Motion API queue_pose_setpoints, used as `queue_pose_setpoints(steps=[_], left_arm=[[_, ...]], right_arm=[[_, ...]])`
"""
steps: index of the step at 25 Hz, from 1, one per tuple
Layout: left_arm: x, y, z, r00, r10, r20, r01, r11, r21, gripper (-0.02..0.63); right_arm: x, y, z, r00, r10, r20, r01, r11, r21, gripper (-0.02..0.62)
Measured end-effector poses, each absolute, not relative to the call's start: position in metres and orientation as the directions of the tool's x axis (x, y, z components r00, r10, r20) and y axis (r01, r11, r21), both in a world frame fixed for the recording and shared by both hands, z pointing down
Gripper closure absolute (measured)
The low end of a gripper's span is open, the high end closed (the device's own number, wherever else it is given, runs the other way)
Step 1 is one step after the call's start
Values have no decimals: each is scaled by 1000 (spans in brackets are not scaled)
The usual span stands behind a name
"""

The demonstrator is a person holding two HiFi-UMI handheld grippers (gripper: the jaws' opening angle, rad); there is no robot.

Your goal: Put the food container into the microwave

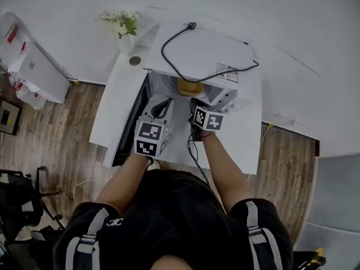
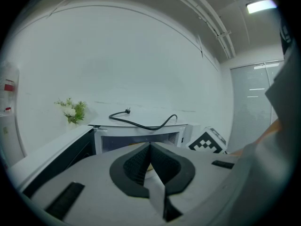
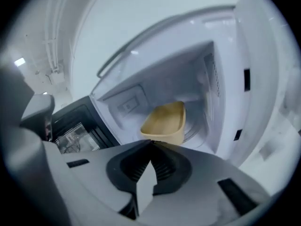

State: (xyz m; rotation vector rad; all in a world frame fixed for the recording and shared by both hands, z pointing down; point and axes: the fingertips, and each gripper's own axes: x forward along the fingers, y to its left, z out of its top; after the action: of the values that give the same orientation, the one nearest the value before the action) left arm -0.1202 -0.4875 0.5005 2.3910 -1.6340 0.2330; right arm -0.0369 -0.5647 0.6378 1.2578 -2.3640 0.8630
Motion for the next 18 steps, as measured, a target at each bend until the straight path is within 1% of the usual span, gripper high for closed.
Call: queue_pose_setpoints(steps=[2, 5, 8, 10, 15, 18], left_arm=[[-117, -487, 498, 364, -895, 257, -931, -350, 100, 594], [-109, -486, 495, 372, -895, 246, -928, -359, 96, 594], [-100, -484, 490, 382, -894, 232, -924, -372, 88, 594], [-94, -483, 486, 390, -894, 221, -921, -382, 81, 594], [-75, -479, 481, 412, -887, 208, -911, -406, 72, 594], [-64, -479, 481, 428, -878, 212, -903, -425, 62, 594]], right_arm=[[-33, -555, 613, -575, -675, 462, -818, 467, -335, 592], [-23, -537, 559, -601, -743, 294, -796, 522, -307, 594], [-3, -518, 506, -578, -804, 142, -804, 531, -268, 594], [13, -510, 478, -545, -835, 74, -822, 515, -244, 594], [52, -489, 441, -458, -889, 5, -880, 453, -146, 594], [62, -480, 446, -447, -895, 7, -884, 440, -158, 594]])
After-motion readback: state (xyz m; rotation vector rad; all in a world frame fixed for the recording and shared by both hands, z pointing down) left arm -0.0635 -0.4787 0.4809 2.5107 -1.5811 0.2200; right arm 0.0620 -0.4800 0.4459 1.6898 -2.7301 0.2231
